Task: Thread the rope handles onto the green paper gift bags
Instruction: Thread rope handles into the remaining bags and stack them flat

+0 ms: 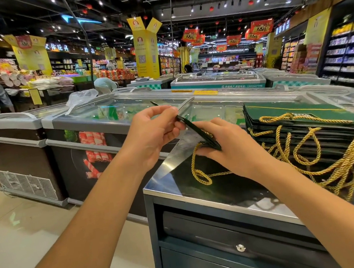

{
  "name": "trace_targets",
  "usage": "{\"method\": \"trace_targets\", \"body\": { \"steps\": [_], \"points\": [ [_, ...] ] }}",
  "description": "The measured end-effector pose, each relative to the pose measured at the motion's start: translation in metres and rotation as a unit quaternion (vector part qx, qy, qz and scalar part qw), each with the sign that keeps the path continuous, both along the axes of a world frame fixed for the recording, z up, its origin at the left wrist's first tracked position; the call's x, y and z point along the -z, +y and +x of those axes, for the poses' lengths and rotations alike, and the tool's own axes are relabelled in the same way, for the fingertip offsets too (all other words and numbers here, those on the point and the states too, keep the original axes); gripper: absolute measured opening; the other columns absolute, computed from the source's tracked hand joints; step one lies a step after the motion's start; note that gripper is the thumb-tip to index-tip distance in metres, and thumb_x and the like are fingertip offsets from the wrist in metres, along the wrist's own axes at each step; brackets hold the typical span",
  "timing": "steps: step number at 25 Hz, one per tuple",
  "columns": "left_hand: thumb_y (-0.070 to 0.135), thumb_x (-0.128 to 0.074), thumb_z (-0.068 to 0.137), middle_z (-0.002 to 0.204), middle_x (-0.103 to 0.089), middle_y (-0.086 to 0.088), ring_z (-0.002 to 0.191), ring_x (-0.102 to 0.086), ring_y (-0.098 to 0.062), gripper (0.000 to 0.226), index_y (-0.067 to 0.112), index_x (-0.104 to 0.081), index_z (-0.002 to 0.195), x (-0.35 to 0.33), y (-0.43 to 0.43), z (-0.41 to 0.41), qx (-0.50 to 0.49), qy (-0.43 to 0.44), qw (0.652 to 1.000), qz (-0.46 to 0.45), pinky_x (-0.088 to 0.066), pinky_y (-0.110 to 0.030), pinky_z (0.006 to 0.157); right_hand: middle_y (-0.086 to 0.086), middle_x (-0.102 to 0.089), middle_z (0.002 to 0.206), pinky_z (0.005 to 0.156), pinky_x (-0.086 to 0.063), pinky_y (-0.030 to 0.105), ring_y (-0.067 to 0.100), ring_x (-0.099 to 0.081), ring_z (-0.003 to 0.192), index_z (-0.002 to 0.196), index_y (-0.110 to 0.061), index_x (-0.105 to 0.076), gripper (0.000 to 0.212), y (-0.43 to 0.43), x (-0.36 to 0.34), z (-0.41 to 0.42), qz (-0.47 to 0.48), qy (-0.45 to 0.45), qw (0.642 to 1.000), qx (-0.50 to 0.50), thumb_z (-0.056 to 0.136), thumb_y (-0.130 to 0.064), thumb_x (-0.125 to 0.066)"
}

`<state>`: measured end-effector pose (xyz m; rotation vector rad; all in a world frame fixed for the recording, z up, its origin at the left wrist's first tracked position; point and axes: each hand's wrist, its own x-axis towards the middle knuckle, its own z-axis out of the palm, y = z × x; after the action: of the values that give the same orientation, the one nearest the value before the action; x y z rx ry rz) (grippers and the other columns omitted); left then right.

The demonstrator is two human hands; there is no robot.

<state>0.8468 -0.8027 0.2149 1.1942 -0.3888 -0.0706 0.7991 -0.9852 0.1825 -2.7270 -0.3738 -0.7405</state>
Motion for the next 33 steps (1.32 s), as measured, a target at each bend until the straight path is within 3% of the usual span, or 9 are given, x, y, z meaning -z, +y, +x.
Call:
{"method": "trace_targets", "body": {
  "steps": [4,8,10,13,19,21,25,29,33],
  "points": [
    [0.016,-0.06,0.1,0.081,-0.074,-0.005,0.067,-0.071,-0.016,0.021,0.011,-0.056,0.12,-0.005,-0.005,0.0,0.005,-0.032,0.999,-0.018,-0.057,-0.022,0.061,-0.005,-0.055,0.104,0.083,-0.053,0.044,0.022,-0.057,0.095,0.139,-0.02,-0.057,0.039,-0.007,-0.008,0.001,0.02,-0.08,0.997,-0.005,0.1,-0.015,-0.06],
    [0.02,-0.057,0.101,0.091,-0.072,-0.008,0.07,-0.07,-0.015,0.016,0.015,-0.058,0.116,0.018,0.0,0.01,-0.058,-0.003,0.998,0.03,-0.056,-0.024,0.064,-0.005,-0.057,0.098,0.078,-0.045,0.017,0.014,-0.053,0.087,0.114,-0.01,-0.068,0.017,-0.014,-0.023,-0.003,0.116,-0.165,0.979,-0.007,0.101,-0.01,-0.058],
    [0.018,-0.057,0.101,0.096,-0.069,-0.011,0.074,-0.067,-0.017,0.017,0.012,-0.058,0.117,0.043,0.003,0.018,-0.074,0.048,0.994,0.063,-0.054,-0.024,0.066,-0.001,-0.065,0.097,0.081,-0.054,0.027,0.02,-0.062,0.089,0.107,-0.012,-0.068,0.011,-0.018,-0.028,-0.002,0.245,-0.185,0.952,-0.015,0.102,-0.015,-0.059],
    [0.022,-0.059,0.1,0.113,-0.064,-0.014,0.085,-0.067,-0.021,0.034,0.006,-0.052,0.129,0.08,0.005,0.018,-0.06,0.12,0.985,0.108,-0.057,-0.028,0.07,0.003,-0.075,0.091,0.08,-0.061,0.055,0.025,-0.072,0.086,0.097,-0.014,-0.07,0.01,-0.011,-0.028,-0.002,0.489,-0.161,0.855,-0.064,0.1,-0.015,-0.061],
    [0.01,-0.069,0.093,0.133,-0.061,-0.009,0.103,-0.066,-0.025,0.071,0.019,-0.031,0.153,0.118,0.01,0.0,-0.04,0.148,0.988,0.016,-0.055,-0.049,0.092,0.008,-0.075,0.092,0.085,-0.059,0.058,0.037,-0.071,0.091,0.084,-0.031,-0.074,0.023,0.006,-0.003,0.0,0.566,-0.159,0.806,-0.071,0.099,-0.017,-0.063],
    [-0.001,-0.066,0.092,0.139,-0.055,-0.011,0.11,-0.066,-0.023,0.067,0.015,-0.036,0.15,0.124,0.016,0.0,-0.072,0.127,0.989,-0.018,-0.06,-0.037,0.081,0.005,-0.077,0.096,0.088,-0.06,0.053,0.033,-0.072,0.095,0.088,-0.028,-0.074,0.018,0.008,0.005,0.001,0.582,-0.142,0.798,-0.068,0.099,-0.018,-0.064],
    [-0.012,-0.054,0.094,0.111,-0.074,-0.005,0.09,-0.073,-0.012,0.041,0.017,-0.059,0.124,0.122,0.023,0.001,-0.071,0.074,0.993,-0.057,-0.058,-0.021,0.06,-0.003,-0.077,0.093,0.075,-0.059,0.026,0.013,-0.073,0.09,0.097,-0.018,-0.072,0.004,0.009,0.008,-0.004,0.561,-0.128,0.816,-0.057,0.094,-0.016,-0.071],
    [-0.012,-0.048,0.097,0.114,-0.075,0.003,0.104,-0.072,-0.014,0.048,0.025,-0.059,0.125,0.113,0.036,0.016,-0.092,0.057,0.988,-0.107,-0.061,-0.029,0.08,-0.007,-0.077,0.096,0.075,-0.055,0.02,0.009,-0.073,0.091,0.105,-0.02,-0.07,0.026,-0.002,0.001,-0.013,0.571,-0.107,0.812,-0.049,0.083,-0.022,-0.083],
    [-0.009,-0.047,0.099,0.105,-0.077,0.01,0.105,-0.071,-0.012,0.051,0.013,-0.047,0.145,0.095,0.045,0.029,-0.132,0.03,0.986,-0.095,-0.06,-0.03,0.085,0.006,-0.067,0.125,0.092,-0.058,0.045,0.027,-0.07,0.11,0.129,-0.037,-0.061,0.064,-0.038,-0.01,-0.014,0.616,-0.076,0.782,-0.06,0.072,-0.032,-0.09]
  ]
}}
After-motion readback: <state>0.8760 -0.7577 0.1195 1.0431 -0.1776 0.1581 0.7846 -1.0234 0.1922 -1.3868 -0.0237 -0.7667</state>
